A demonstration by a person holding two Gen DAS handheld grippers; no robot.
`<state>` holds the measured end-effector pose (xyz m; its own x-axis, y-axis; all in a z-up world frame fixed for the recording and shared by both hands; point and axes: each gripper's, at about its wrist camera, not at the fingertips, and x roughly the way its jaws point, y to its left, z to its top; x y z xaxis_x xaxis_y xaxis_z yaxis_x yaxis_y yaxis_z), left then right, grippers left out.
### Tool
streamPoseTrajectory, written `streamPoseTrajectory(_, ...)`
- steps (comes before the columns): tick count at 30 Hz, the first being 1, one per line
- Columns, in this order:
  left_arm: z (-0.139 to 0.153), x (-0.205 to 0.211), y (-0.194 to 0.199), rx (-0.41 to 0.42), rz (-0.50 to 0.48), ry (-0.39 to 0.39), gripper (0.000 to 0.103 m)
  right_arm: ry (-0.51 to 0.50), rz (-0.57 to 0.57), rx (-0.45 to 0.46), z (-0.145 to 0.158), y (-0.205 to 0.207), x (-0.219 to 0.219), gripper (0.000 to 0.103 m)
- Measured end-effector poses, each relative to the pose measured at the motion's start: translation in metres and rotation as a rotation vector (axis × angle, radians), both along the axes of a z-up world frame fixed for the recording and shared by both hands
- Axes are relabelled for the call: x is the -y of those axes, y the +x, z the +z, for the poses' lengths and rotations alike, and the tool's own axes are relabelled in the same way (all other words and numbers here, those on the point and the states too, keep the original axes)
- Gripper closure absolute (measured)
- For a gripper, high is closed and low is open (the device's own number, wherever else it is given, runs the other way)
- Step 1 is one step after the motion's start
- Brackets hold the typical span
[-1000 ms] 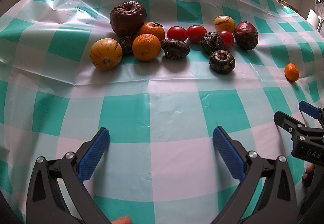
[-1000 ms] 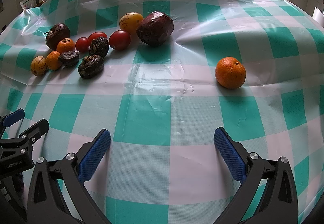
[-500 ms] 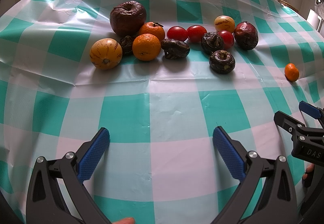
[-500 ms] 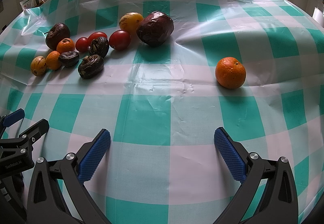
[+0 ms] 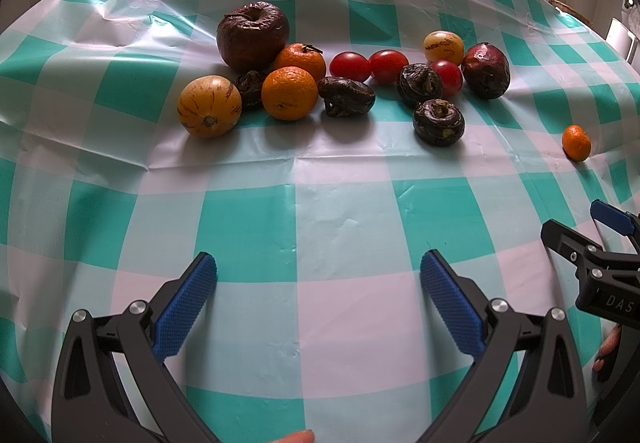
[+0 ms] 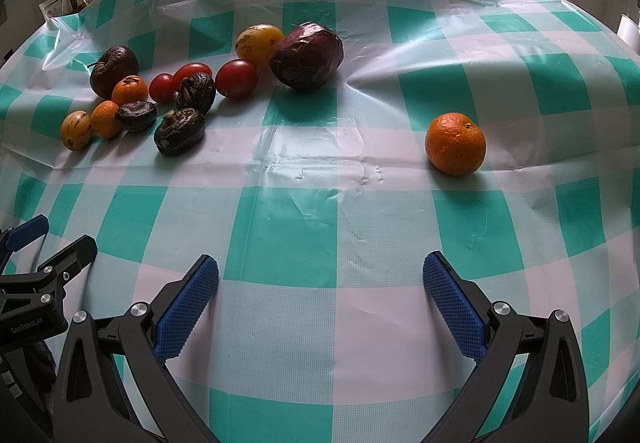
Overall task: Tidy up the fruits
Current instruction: 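Grasp the lone mandarin orange with the right gripper while the left gripper grasps a dark brown round fruit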
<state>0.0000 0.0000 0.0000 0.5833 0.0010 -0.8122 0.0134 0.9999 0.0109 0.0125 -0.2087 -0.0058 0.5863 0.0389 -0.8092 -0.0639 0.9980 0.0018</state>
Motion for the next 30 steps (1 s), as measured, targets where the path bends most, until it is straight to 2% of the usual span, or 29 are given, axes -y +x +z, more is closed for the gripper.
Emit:
streamPoseTrajectory(10, 0.000, 0.000, 0.000, 0.000, 0.000, 0.000, 0.001, 0.000, 0.010, -0.007, 0.001, -0.004, -0.002, 0.004)
streamPoseTrajectory(13, 0.000, 0.000, 0.000, 0.000, 0.000, 0.000, 0.001, 0.019, -0.056, -0.005, 0.002, -0.007, 0.011, 0.004)
streamPoseTrajectory(17, 0.000, 0.000, 0.000, 0.000, 0.000, 0.000, 0.001, 0.100, -0.136, 0.014, 0.006, -0.016, 0.045, 0.004)
streamPoseTrajectory(23, 0.000, 0.000, 0.000, 0.000, 0.002, 0.000, 0.001, 0.151, -0.216, 0.032, 0.008, 0.002, 0.086, 0.004)
streamPoseTrajectory(27, 0.000, 0.000, 0.000, -0.002, 0.013, 0.000, 0.001, 0.119, -0.221, 0.049, 0.011, 0.029, 0.092, 0.005)
streamPoseTrajectory(30, 0.001, 0.002, 0.001, -0.005, 0.015, 0.001, 0.001, 0.083, -0.216, 0.069, 0.012, 0.051, 0.087, 0.012)
